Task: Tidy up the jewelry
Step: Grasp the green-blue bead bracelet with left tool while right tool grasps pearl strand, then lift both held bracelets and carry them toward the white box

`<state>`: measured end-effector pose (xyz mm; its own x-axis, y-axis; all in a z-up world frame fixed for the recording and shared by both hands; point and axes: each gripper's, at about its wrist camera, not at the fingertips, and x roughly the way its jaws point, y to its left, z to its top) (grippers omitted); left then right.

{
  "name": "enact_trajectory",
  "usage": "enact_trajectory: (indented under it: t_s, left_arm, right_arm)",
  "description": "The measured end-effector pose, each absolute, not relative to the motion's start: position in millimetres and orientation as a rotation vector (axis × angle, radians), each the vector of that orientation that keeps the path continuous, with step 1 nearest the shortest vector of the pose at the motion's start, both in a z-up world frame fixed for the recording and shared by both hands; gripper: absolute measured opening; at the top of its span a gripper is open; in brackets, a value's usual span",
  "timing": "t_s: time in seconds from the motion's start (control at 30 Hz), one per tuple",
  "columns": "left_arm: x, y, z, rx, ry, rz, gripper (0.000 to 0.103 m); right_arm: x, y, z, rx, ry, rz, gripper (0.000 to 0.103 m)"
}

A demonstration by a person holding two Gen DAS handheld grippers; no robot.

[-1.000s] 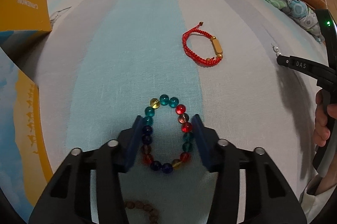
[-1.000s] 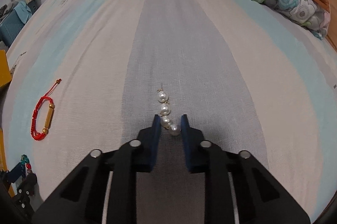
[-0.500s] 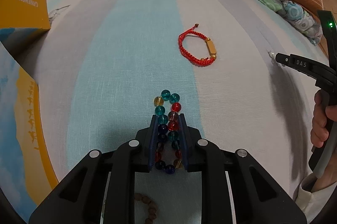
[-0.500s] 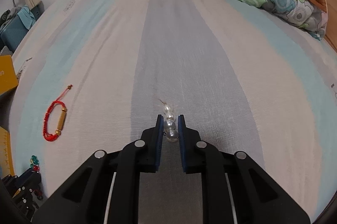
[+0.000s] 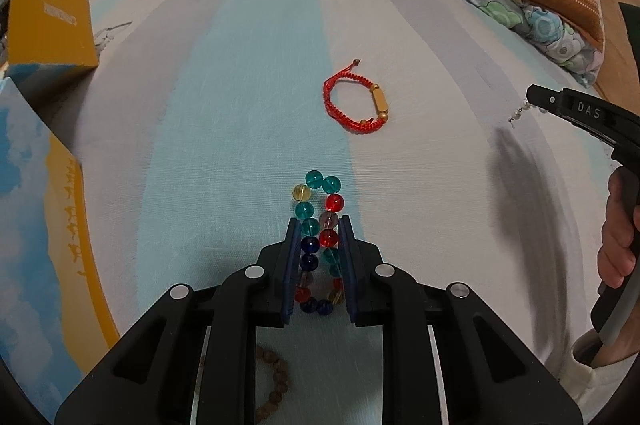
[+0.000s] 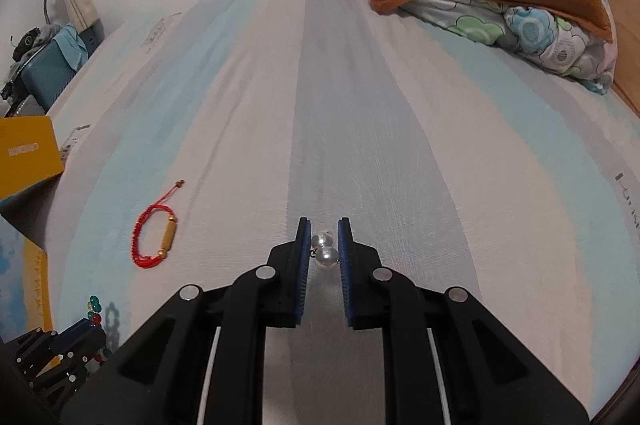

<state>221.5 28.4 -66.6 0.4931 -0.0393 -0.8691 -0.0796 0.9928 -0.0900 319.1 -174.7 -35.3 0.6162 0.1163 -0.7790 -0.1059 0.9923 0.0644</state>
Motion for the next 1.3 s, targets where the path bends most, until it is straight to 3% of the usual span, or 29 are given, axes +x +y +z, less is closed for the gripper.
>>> enact_trajectory:
  t_s: [0.03,0.07,0.47,0.8,0.93,1.23,1.3]
  left_arm:
    - [220.0,28.4,-64.3,-0.125,1.051,0.023,0.006]
    - [218.0,27.9,-61.0,-0.124,1.049,0.017,0.004]
    - [187.0,32.9,-24.5,-0.126,0.991,0.024,0.002]
    - [199.7,43.9,-60.5,-0.089,1.054,0.079,0.016]
    - [210.0,46.8,-73.1,-0.095,1.069,0.088,0.029]
    - [224.4,44.4,-94.1,-0.087,1.099,0.096,0.033]
    - [224.9,43.8,-94.5,-0.081,1.1,0.097,0.025]
  right_arm:
    - [317.4,-174.5,-33.3,0.013,0.895,0.13,0.013]
    - [314.2,-173.8,-30.4,0.013,0.891,0.133,0.013]
    - [278.5,-161.2,-8.0,0.006,0.858,0.168,0.013]
    - [275.0,-158.4,-27.8,0.006,0.883,0.173,0.013]
    - [279.5,-152.6,-30.6,0.003,0.881,0.189,0.013]
    - [287.0,-139.1,-43.5,-0.025,0.9,0.203,0.013]
    - [286.8,-139.3,-44.1,-0.025,0.901,0.203,0.013]
